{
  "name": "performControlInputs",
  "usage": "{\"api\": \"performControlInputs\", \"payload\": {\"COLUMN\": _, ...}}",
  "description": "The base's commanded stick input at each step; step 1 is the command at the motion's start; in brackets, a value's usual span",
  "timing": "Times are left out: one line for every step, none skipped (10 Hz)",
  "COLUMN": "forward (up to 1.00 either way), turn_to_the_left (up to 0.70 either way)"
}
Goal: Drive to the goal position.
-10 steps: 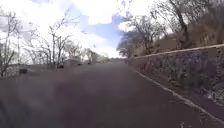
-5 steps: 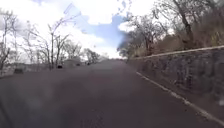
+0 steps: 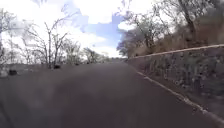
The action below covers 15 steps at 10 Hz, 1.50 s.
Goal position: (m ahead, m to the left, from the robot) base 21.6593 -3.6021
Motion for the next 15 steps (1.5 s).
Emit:
{"api": "performControlInputs", "payload": {"forward": 0.7, "turn_to_the_left": 0.0}}
{"api": "performControlInputs", "payload": {"forward": 0.7, "turn_to_the_left": 0.0}}
{"api": "performControlInputs", "payload": {"forward": 0.7, "turn_to_the_left": 0.0}}
{"api": "performControlInputs", "payload": {"forward": 0.7, "turn_to_the_left": 0.0}}
{"api": "performControlInputs", "payload": {"forward": 0.7, "turn_to_the_left": 0.0}}
{"api": "performControlInputs", "payload": {"forward": 0.7, "turn_to_the_left": 0.0}}
{"api": "performControlInputs", "payload": {"forward": 0.7, "turn_to_the_left": 0.0}}
{"api": "performControlInputs", "payload": {"forward": 0.7, "turn_to_the_left": 0.0}}
{"api": "performControlInputs", "payload": {"forward": 0.7, "turn_to_the_left": 0.0}}
{"api": "performControlInputs", "payload": {"forward": 0.7, "turn_to_the_left": 0.0}}
{"api": "performControlInputs", "payload": {"forward": 0.7, "turn_to_the_left": 0.0}}
{"api": "performControlInputs", "payload": {"forward": 0.7, "turn_to_the_left": 0.0}}
{"api": "performControlInputs", "payload": {"forward": 0.7, "turn_to_the_left": 0.0}}
{"api": "performControlInputs", "payload": {"forward": 0.7, "turn_to_the_left": 0.0}}
{"api": "performControlInputs", "payload": {"forward": 0.7, "turn_to_the_left": 0.0}}
